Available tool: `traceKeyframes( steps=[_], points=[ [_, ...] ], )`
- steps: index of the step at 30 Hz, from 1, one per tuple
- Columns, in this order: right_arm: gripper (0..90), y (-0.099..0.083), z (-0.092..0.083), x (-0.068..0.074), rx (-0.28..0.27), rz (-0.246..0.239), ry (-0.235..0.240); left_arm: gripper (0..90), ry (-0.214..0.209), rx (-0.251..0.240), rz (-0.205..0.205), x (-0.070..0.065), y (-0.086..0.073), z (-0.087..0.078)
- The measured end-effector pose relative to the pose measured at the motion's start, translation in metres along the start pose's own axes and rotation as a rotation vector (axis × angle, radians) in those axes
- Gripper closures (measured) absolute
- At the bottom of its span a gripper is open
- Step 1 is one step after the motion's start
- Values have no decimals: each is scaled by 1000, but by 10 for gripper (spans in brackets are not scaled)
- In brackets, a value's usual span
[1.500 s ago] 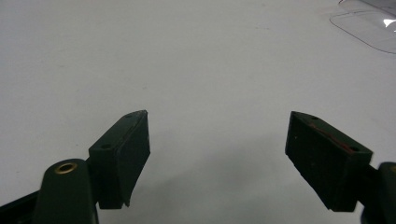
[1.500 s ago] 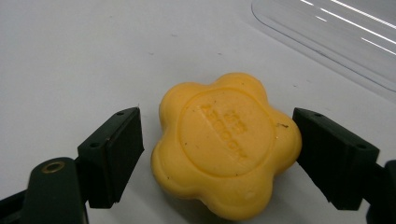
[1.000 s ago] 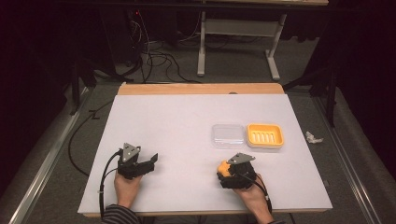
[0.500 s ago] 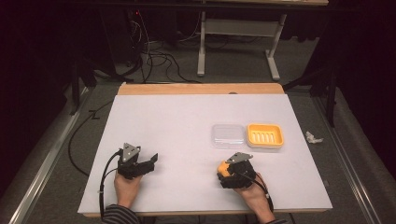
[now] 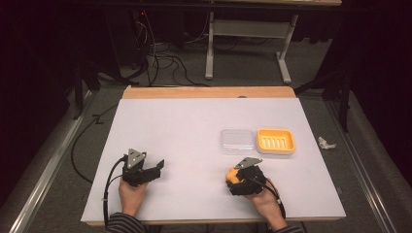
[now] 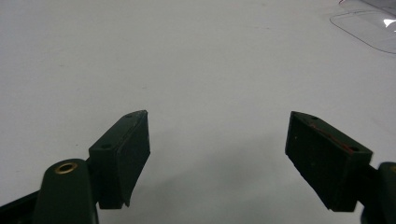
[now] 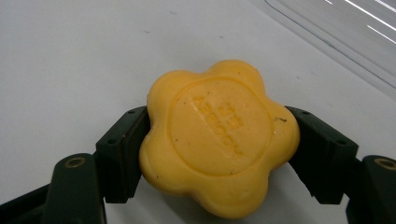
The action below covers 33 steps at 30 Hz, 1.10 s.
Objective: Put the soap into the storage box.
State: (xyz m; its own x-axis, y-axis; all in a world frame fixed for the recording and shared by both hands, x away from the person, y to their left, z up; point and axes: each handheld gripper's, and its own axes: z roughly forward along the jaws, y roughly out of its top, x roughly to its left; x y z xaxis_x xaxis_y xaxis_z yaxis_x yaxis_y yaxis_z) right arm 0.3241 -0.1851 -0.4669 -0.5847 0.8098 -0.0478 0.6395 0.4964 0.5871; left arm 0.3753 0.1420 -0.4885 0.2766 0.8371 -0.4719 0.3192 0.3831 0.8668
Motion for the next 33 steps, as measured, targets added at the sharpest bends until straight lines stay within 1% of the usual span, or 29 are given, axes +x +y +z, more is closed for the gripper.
traceKeyframes(
  steps=[3, 6, 13, 16, 18, 19, 22, 33],
  points=[
    [270, -1, -1, 1, -3, -14, 2, 226, 1, -1, 2, 0, 0, 0],
    [271, -1, -2, 2, -10, -15, 14, 225, 1, -1, 2, 0, 0, 0],
    [273, -1, -7, 1, -35, -20, 9, 226, 1, 0, 1, 0, 0, 0],
    [274, -2, -9, 0, -37, -17, 11, 226, 1, -1, 2, 0, 0, 0],
    [275, -2, -11, -1, -48, -12, 10, 226, 2, 2, 0, 0, 0, 0],
    [275, -3, -13, -2, -58, -7, 1, 226, 1, 1, 0, 0, 0, 0],
    [275, -3, -14, -4, -67, -9, -2, 226, 2, -1, 2, 0, 0, 0],
    [276, -3, -21, -9, -99, -7, 7, 226, 2, 1, 1, 0, 0, 0]
  ],
)
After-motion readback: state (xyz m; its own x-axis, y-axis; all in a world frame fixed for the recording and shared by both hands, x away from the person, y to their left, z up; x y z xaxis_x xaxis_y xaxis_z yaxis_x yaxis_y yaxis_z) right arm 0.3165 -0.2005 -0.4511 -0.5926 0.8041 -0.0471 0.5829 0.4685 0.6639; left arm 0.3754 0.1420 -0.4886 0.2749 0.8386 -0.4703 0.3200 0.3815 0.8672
